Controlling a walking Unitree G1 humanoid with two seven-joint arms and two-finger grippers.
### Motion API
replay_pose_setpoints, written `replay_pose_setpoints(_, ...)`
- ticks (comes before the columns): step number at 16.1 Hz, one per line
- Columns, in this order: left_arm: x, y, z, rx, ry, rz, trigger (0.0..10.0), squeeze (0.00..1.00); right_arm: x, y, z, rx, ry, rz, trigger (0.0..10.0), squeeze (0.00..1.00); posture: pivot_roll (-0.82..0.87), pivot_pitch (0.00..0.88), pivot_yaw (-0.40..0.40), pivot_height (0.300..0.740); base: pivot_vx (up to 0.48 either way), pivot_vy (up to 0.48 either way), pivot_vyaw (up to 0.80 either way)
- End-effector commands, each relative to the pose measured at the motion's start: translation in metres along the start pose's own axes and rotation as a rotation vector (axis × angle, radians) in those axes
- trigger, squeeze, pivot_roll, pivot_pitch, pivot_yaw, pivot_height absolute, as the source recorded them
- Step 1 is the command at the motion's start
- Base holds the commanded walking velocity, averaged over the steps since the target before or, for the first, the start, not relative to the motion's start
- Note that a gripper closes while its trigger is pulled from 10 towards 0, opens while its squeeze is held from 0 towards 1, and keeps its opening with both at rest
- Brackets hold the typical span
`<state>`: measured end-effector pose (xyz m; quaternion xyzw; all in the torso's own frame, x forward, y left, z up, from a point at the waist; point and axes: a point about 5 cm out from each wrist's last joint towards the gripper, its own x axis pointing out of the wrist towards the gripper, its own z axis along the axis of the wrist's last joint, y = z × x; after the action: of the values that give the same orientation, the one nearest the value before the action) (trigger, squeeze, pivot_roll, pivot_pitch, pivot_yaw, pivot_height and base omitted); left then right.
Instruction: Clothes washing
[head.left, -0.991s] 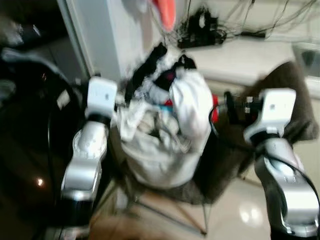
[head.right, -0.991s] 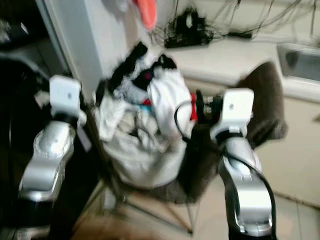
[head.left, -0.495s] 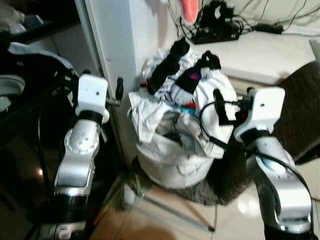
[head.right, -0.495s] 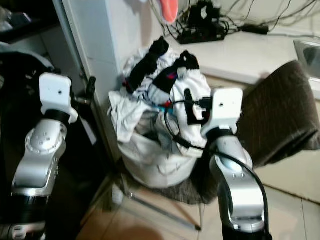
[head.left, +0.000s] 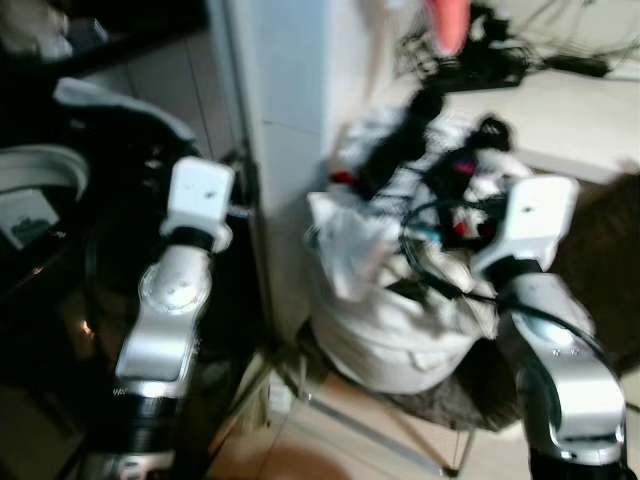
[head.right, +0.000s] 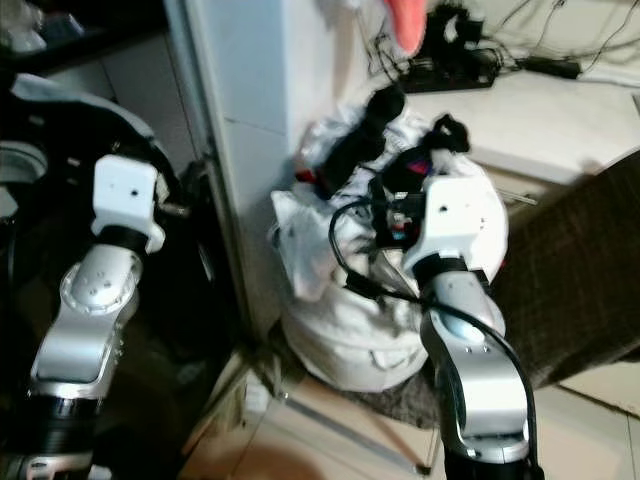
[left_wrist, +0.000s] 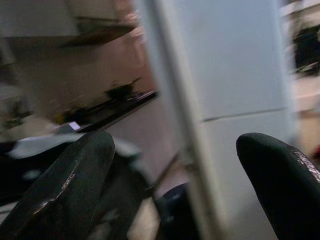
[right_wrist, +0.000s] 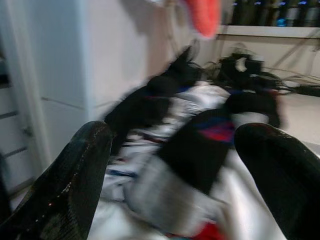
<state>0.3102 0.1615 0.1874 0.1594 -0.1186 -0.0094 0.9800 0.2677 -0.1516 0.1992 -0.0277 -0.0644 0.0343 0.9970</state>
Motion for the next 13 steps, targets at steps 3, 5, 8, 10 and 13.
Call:
replay_pose_setpoints(3,0.0,-0.006,0.003,-0.067,0.0,0.01,10.0,0.0,0.001,-0.006,0.005,-0.013,-0.013,-0.019,10.0,0.0,-0.02,0.0,0.005,0.74,0.0,-0.16,0.0)
replay_pose_setpoints(5,-0.001,-0.007,0.007,-0.1,-0.021,0.001,10.0,0.0,0.002,-0.007,0.005,-0.04,-0.014,-0.021,10.0,0.0,-0.02,0.0,0.001,0.74,0.0,0.0,0.0)
replay_pose_setpoints(8,-0.002,-0.007,0.012,-0.11,-0.039,-0.002,10.0,0.0,0.005,0.0,0.008,-0.054,-0.026,0.051,10.0,0.0,-0.01,0.0,-0.005,0.74,0.0,0.0,0.71)
replay_pose_setpoints(10,-0.005,-0.004,0.013,-0.098,-0.047,0.001,10.0,0.0,0.005,0.005,0.008,-0.051,-0.031,0.084,10.0,0.0,0.0,0.0,-0.012,0.74,0.0,0.0,0.8)
replay_pose_setpoints(13,-0.006,-0.001,0.016,-0.098,-0.053,0.005,10.0,0.0,0.003,0.006,0.007,-0.037,-0.03,0.083,10.0,0.0,0.01,0.0,-0.01,0.74,0.0,0.0,0.8)
